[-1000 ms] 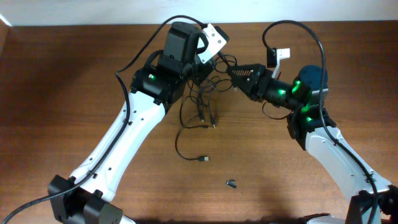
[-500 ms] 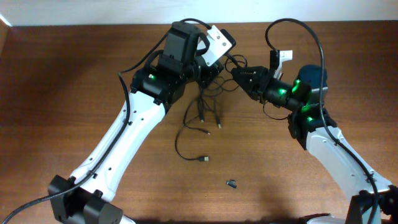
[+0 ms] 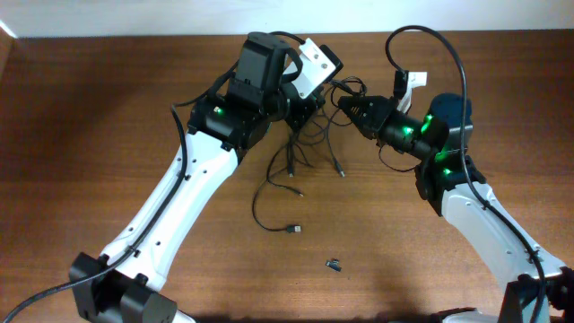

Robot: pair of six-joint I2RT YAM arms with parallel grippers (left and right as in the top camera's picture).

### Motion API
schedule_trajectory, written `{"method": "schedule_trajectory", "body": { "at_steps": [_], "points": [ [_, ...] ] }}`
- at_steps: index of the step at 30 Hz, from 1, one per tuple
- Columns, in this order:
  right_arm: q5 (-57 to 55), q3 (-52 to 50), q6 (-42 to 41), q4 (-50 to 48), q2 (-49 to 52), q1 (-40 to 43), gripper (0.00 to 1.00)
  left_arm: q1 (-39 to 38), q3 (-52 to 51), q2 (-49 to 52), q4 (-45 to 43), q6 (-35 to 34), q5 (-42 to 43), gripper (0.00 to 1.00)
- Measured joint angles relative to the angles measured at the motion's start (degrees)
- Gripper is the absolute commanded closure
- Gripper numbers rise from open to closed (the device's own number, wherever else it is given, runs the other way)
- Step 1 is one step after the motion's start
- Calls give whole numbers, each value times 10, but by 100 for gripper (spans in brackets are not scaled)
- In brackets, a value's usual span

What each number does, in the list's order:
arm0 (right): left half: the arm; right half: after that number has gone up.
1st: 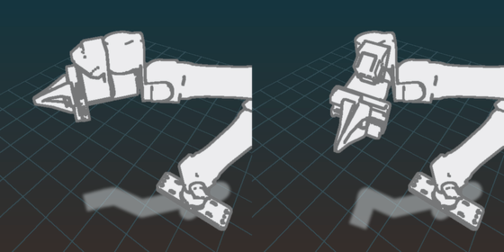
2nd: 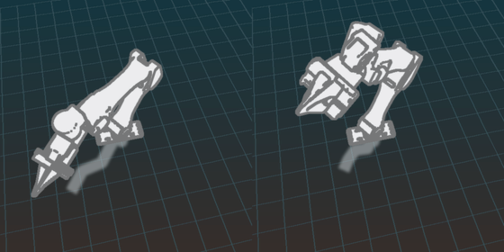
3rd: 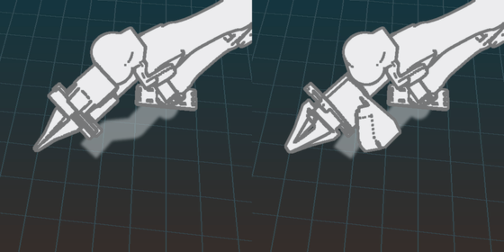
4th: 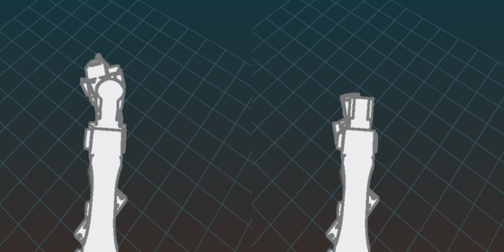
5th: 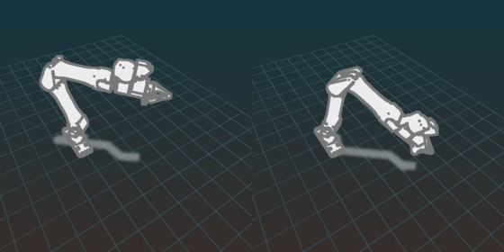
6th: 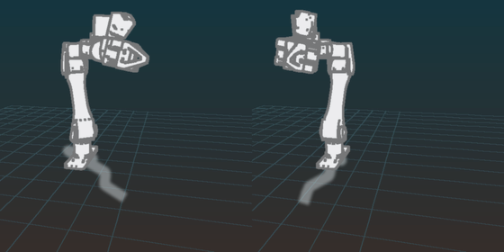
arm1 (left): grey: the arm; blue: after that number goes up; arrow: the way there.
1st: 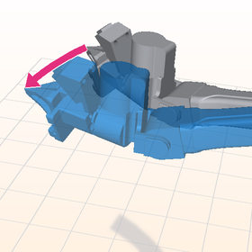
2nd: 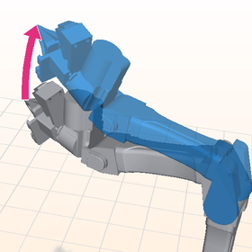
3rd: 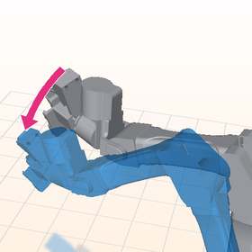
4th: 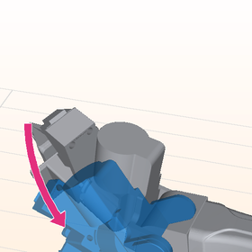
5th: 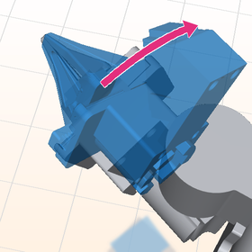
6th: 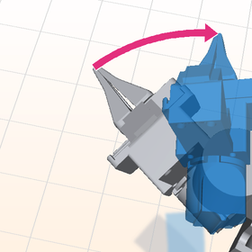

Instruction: Untangle cables

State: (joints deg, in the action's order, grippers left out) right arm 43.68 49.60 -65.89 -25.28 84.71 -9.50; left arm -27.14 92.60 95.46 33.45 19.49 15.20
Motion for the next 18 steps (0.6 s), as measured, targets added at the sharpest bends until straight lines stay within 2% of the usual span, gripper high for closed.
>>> {"method": "schedule_trajectory", "body": {
  "at_steps": [4,5,10,14,18],
  "points": [
    [17,0,34,0,0,0,96,0,0,0,-1,-1,-14,100],
    [38,0,64,-1,0,0,96,0,0,0,-5,-11,-30,100],
    [129,0,184,-18,0,-1,96,0,0,0,-12,-88,-148,100],
    [224,0,305,-23,0,-3,96,0,0,0,-2,-155,-274,100],
    [314,0,402,-24,0,-3,96,-1,0,0,3,-186,-342,100]
  ]
}}
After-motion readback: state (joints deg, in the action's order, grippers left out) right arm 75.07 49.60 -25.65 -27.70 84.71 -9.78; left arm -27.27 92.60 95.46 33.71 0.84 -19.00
